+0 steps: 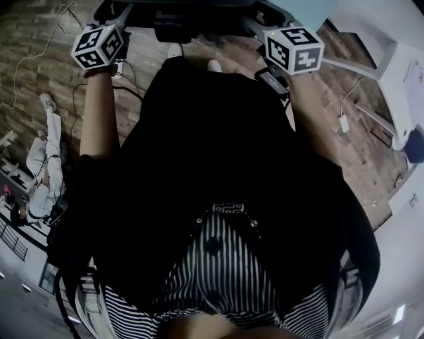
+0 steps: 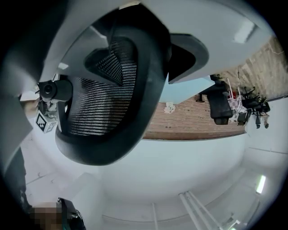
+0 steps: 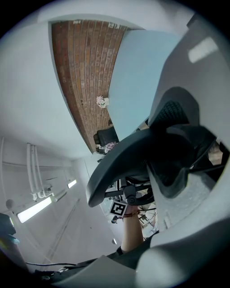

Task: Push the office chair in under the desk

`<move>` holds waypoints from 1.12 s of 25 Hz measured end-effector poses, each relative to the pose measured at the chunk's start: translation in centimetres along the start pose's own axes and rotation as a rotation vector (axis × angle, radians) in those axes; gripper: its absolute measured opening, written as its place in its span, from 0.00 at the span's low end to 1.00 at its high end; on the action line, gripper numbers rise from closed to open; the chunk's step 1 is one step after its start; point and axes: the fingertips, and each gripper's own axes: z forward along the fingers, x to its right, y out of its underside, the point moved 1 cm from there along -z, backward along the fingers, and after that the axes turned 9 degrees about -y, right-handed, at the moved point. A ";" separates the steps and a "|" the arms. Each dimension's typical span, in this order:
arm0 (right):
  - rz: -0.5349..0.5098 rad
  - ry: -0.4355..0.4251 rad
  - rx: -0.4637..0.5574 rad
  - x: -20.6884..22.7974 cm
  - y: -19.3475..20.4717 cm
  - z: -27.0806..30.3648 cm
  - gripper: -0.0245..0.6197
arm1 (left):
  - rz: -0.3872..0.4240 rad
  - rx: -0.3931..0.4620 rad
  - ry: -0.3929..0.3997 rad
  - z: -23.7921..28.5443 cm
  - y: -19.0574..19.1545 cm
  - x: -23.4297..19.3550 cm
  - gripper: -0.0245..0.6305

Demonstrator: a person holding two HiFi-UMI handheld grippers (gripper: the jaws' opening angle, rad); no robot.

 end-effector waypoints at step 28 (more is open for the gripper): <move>0.195 0.286 0.106 1.2 -5.6 9.7 0.38 | 0.116 0.029 0.314 13.0 -4.1 -9.8 0.52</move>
